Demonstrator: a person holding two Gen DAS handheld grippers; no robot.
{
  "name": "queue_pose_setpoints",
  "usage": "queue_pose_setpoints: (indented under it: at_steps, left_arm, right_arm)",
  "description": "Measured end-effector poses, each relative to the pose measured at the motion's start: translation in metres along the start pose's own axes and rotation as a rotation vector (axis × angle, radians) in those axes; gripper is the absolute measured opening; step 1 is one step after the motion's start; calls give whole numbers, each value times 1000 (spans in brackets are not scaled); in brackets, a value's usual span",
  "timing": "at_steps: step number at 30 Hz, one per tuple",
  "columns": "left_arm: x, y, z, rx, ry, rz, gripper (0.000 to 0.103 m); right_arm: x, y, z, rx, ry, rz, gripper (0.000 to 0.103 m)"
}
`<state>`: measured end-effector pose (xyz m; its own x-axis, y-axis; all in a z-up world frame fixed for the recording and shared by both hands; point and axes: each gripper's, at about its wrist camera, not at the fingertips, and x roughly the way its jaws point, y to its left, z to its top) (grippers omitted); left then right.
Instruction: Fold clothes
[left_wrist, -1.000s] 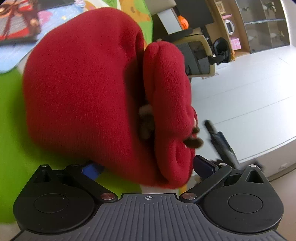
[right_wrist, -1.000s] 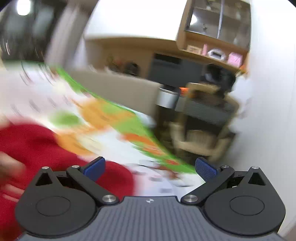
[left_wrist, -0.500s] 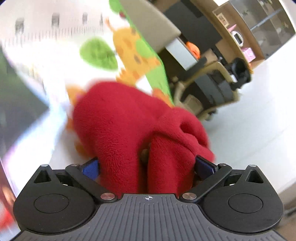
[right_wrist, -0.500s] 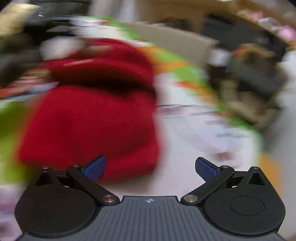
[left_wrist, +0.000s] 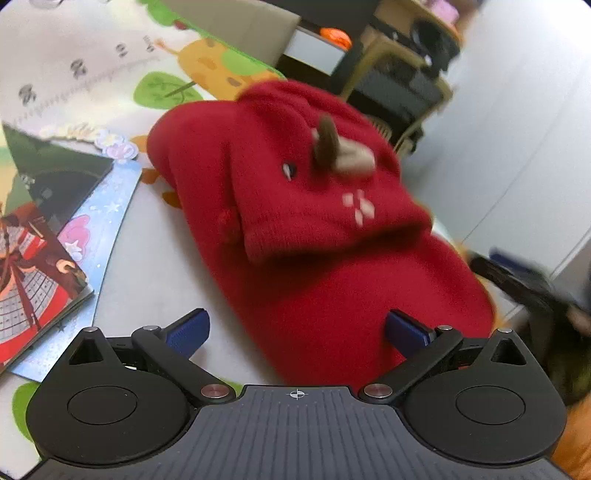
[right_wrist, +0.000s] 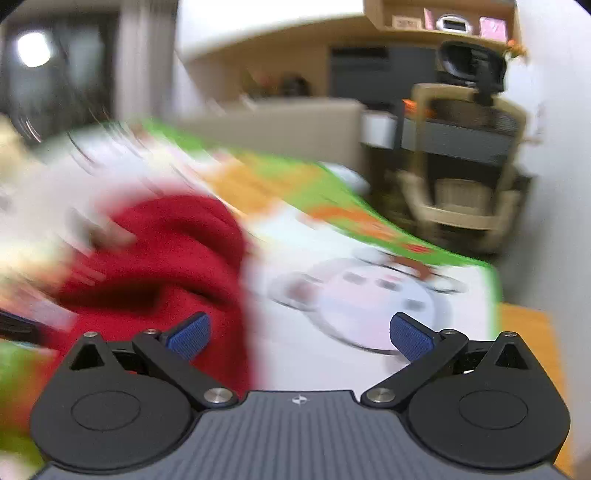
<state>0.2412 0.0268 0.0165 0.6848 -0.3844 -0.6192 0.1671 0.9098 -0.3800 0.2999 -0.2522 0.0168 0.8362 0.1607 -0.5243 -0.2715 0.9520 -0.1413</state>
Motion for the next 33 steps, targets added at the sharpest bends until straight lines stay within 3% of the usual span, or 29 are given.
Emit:
queue_pose_setpoints:
  at_steps: [1,3,7,11,13,15,17,20,23,25,29,31,33]
  left_arm:
    - [-2,1,-3,10,-7,3,103]
    - [-6,3,-6,26,-22,10,103]
    - [-11,17,1,14,-63,58,103]
    - [-25,37,16,-31,-127,139,103]
    - [-26,44,20,-40,-127,166,103]
    - [-28,47,18,-43,-115,170,103]
    - [-31,49,14,-45,-106,139,103]
    - [-31,47,5,-35,-96,100,103]
    - [-25,32,-2,-15,-63,-3,103]
    - [-21,12,-7,58,-55,-27,103]
    - [-26,-2,-11,105,-10,-157,103]
    - [-39,4,-9,80,-40,-175,103]
    - [-54,18,0,-1,-122,-182,103]
  right_arm:
    - [19,7,-6,-59,59,-33,103]
    - [31,14,-13,-71,109,-7,103]
    - [17,33,-15,-76,112,101,100]
    - [-4,77,-25,-144,78,223,99]
    - [-17,103,-28,-194,51,289,99]
    - [-24,112,-30,-251,19,292,99]
    - [-28,113,-31,-277,-3,291,100]
    - [-36,88,-26,-211,-29,284,102]
    - [-56,67,-13,-182,-137,217,103]
    - [-67,59,1,-175,-210,175,103]
    - [-76,56,22,-181,-268,139,103]
    - [-79,60,21,-192,-274,127,103]
    - [-78,65,18,-207,-280,124,103]
